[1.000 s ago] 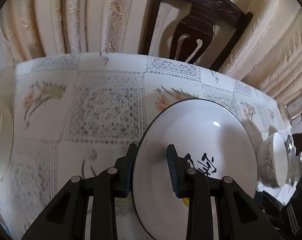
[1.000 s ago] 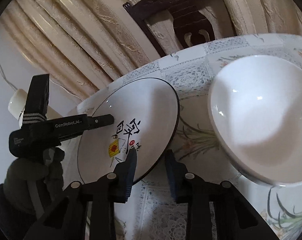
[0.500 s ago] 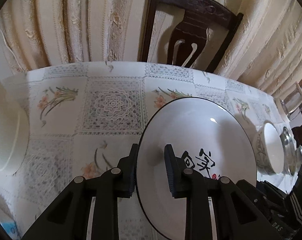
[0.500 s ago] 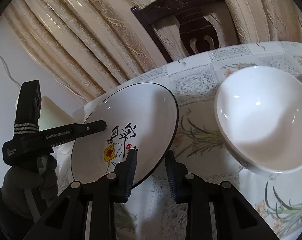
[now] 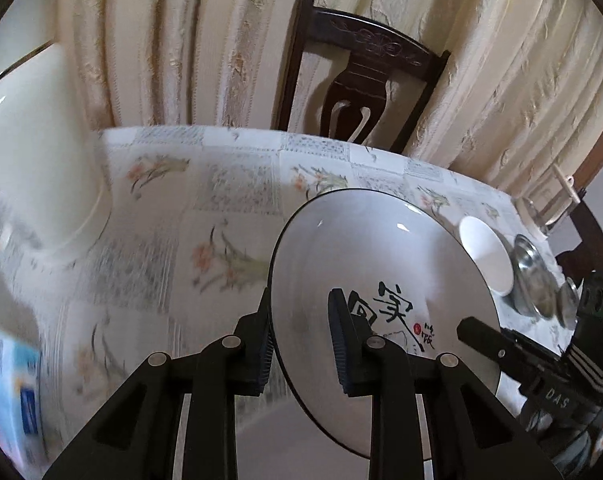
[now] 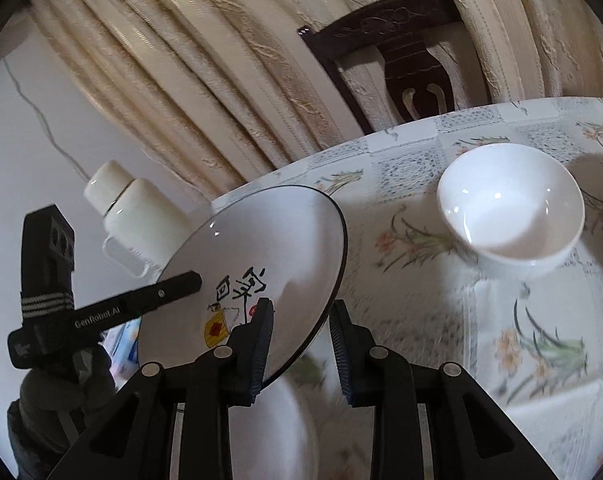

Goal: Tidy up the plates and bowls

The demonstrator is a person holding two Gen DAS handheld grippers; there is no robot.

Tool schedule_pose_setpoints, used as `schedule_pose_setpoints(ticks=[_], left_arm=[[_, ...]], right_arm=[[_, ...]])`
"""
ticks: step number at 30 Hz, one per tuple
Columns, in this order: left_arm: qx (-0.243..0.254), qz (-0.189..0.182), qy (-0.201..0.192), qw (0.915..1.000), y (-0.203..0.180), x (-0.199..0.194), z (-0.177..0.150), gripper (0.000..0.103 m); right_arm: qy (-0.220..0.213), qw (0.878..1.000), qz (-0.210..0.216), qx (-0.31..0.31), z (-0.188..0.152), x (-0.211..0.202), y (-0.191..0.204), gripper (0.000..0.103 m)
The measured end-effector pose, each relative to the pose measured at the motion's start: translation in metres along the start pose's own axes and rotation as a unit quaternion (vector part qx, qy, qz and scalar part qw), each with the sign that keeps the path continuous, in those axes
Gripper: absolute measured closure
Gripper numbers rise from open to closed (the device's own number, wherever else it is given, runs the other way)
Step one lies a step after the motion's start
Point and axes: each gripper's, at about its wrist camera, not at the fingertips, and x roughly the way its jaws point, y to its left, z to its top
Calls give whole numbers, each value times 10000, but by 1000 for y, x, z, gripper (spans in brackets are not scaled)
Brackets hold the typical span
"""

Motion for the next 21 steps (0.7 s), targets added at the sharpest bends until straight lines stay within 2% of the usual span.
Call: schedule_pose_setpoints(ticks=[11, 21], left_arm=[[-400, -17, -37, 9992, 15, -46, -77, 77], [-500, 36, -93, 9987, 18, -62, -121, 77]], right_arm=[[190, 9995, 227, -125, -42, -24, 17, 72], [270, 9991, 120, -304, -72, -32, 28, 72]])
